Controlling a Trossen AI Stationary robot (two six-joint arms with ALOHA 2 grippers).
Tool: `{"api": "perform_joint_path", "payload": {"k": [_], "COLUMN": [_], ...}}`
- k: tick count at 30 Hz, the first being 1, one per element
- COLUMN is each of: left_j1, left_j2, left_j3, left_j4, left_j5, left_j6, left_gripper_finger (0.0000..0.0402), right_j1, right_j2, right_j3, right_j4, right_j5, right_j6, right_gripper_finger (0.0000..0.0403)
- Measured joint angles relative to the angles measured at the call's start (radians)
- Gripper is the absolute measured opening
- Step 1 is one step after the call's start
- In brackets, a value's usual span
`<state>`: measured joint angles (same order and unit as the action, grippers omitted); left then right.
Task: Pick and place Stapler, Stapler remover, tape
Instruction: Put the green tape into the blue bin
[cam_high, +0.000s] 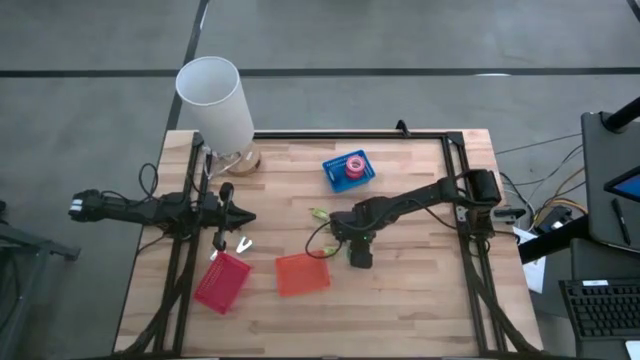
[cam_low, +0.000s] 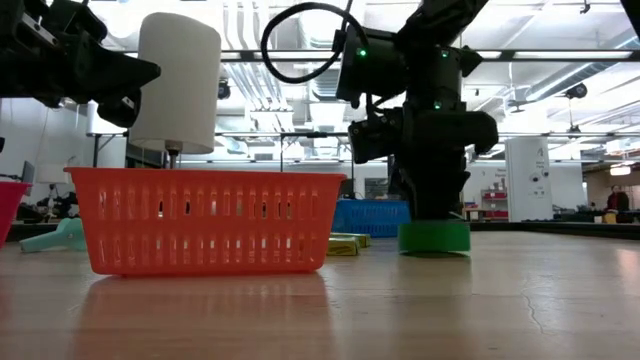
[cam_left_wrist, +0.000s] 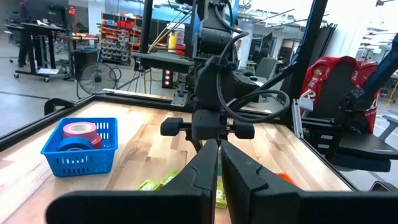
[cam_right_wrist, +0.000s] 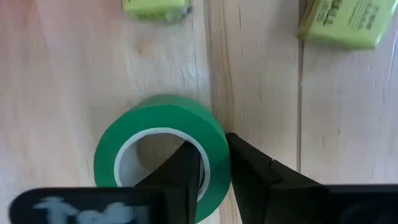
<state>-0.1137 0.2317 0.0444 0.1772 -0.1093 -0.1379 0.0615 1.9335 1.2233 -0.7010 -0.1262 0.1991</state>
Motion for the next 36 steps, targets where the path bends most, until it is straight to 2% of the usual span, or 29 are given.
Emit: {"api": "perform_joint_path", "payload": {"k": [4, 8, 15, 18, 22, 28, 36], "left_j1": [0.000, 0.000, 0.000, 0.000, 0.000, 0.000, 0.000], "left_j2": [0.000, 0.000, 0.000, 0.001, 0.001, 0.001, 0.001], "left_j3": [0.000, 0.000, 0.000, 0.000, 0.000, 0.000, 0.000], "left_j4": [0.000, 0.000, 0.001, 0.002, 0.002, 0.002, 0.001], "left_j5": [0.000, 0.000, 0.000, 0.000, 0.000, 0.000, 0.000], "left_j6": [0.000, 0.000, 0.000, 0.000, 0.000, 0.000, 0.000], "left_gripper_finger": [0.0023, 0.0023, 0.0023, 0.0023, 0.0023, 0.0023, 0.0023], "right_j1": [-0.020, -0.057, -0.128, -0.163, -0.220, -0.293, -0.353], "right_j2": [-0.042, -0.081, -0.141, -0.144, -0.147, -0.150, -0.150], "right_j3": [-0.003, -0.001, 0.021, 0.047, 0.082, 0.132, 0.128], "right_j4": [-0.023, -0.060, -0.075, -0.074, -0.067, -0.060, 0.105], "right_j5": [0.045, 0.133, 0.463, 0.545, 0.558, 0.650, 0.623], "right_j6": [-0.028, -0.060, -0.179, -0.243, -0.309, -0.334, -0.332], "right_gripper_finger": [0.0048, 0.0045, 0.0060, 0.0060, 0.0056, 0.0054, 0.0062]}}
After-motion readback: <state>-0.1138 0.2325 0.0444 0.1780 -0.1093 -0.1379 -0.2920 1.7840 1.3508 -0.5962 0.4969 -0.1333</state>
